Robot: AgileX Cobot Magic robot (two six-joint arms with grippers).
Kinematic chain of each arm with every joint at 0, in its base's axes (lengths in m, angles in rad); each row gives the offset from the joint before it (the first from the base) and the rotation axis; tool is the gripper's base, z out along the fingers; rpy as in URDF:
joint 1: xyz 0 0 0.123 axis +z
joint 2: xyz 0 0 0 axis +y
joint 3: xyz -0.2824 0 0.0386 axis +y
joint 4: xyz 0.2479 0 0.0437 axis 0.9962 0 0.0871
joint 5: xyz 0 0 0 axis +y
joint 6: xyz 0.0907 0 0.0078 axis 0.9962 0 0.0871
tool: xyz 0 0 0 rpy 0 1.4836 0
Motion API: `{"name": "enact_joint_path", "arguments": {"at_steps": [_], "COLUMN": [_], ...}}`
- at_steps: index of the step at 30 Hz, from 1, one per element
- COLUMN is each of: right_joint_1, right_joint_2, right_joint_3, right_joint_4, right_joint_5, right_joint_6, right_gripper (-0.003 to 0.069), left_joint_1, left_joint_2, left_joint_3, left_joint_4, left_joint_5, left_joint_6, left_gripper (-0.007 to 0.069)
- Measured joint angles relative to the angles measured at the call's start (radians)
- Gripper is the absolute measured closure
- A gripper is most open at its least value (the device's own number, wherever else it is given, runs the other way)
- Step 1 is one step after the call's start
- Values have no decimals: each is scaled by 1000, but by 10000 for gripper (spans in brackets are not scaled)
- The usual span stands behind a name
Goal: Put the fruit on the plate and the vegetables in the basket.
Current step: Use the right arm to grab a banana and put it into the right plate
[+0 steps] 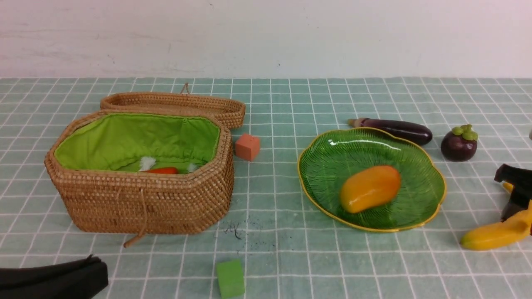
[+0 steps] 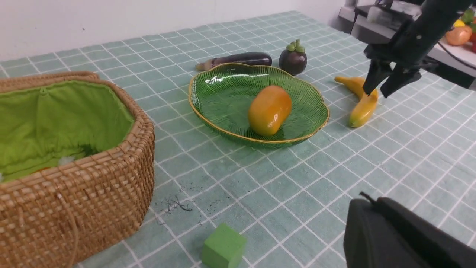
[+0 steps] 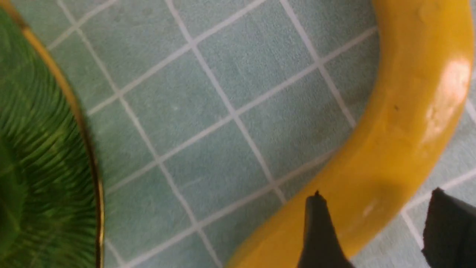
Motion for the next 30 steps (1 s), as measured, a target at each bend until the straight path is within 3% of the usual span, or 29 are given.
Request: {"name": "enact_joint_path", "arguments": {"at_steps": [6,9,11,17,23,25,30], "right_joint_1": [0,0,0,5,148,222,279], "right_joint_2": [73,96,98,22,-176,-171,-68], "right_joint_3": [-4,-4,-4,-4,-4,-4,-22], "right_joint_4": [8,3,2,9,113,151,157], "right_joint_5": [-46,-52,-53,19,44,-9,-144], "right_joint_6": [3,3,-18,-69,-120,-147,-154], "right_gripper": [251,279,339,340,340,340,340], "left_joint_1": [0,0,0,0,0,0,0], "left_joint_2": [11,13,13,14,15,15,15], "left_joint_3": [2,3,3,4,4,4,4], "left_joint_4": [-1,-1,-1,-1,-7,-12,-35], "left_joint_5": [-1,-1,-1,5,3,2,1], "left_joint_6": [4,4,5,5,5,5,5], "left_gripper": [638,638,638,638,638,638,638]}}
